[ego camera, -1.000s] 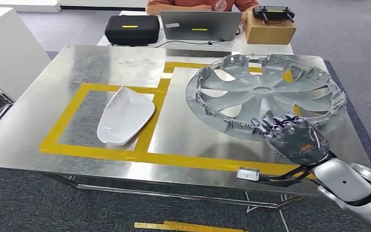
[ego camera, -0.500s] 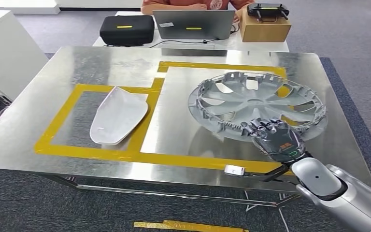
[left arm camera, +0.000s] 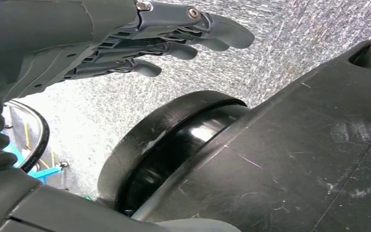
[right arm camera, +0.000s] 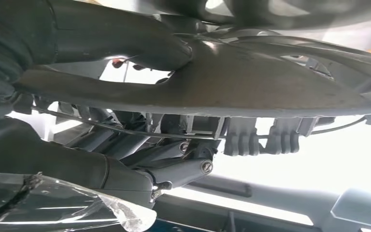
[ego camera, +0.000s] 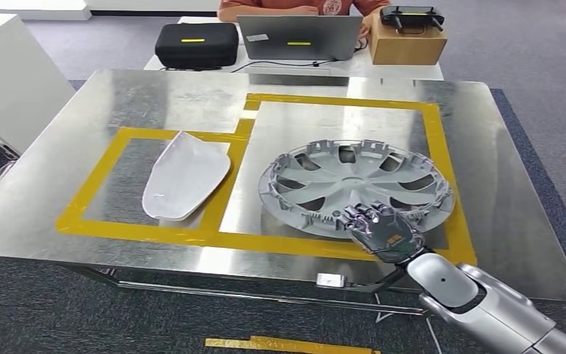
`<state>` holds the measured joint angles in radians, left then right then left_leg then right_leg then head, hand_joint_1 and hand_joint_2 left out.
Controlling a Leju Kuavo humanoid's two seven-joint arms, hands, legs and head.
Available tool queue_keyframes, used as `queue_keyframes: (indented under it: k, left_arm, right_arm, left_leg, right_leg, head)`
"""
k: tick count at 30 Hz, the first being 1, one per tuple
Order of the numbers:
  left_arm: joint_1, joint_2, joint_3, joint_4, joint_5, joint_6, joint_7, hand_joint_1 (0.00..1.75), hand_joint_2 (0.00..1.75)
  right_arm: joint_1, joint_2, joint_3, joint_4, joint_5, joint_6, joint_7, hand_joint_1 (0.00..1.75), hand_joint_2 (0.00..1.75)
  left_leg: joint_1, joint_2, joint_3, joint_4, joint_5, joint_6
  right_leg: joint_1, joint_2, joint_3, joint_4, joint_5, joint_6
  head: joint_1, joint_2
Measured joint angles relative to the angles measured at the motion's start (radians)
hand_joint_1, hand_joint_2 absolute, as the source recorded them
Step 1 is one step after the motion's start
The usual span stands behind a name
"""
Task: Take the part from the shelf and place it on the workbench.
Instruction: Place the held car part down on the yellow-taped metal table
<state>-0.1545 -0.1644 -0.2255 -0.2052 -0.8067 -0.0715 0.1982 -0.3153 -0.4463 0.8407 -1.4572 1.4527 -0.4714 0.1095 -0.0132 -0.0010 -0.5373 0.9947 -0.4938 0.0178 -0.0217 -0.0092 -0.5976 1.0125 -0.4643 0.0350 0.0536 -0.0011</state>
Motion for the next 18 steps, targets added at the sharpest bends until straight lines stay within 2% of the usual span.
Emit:
queue_keyframes:
  k: [9, 18]
  left_arm:
    - [-0.005, 0.000, -0.007, 0.000, -0.023, -0.002, 0.006, 0.00, 1.75]
    - [-0.007, 0.000, -0.007, 0.000, -0.030, -0.002, 0.008, 0.00, 1.75]
  right_arm:
    - [-0.017, 0.023, 0.075, 0.027, -0.015, 0.001, -0.024, 1.75, 1.75]
    - [-0.046, 0.024, 0.132, 0.028, -0.053, 0.030, -0.022, 1.75, 1.75]
  left_leg:
    - [0.000, 0.000, 0.000, 0.000, -0.001, 0.000]
    - [0.000, 0.000, 0.001, 0.000, 0.000, 0.000]
  right_leg:
    - [0.000, 0.000, 0.000, 0.000, 0.000, 0.000]
    - [0.000, 0.001, 0.000, 0.000, 0.000, 0.000]
  head:
    - [0.000, 0.000]
    - [0.000, 0.000]
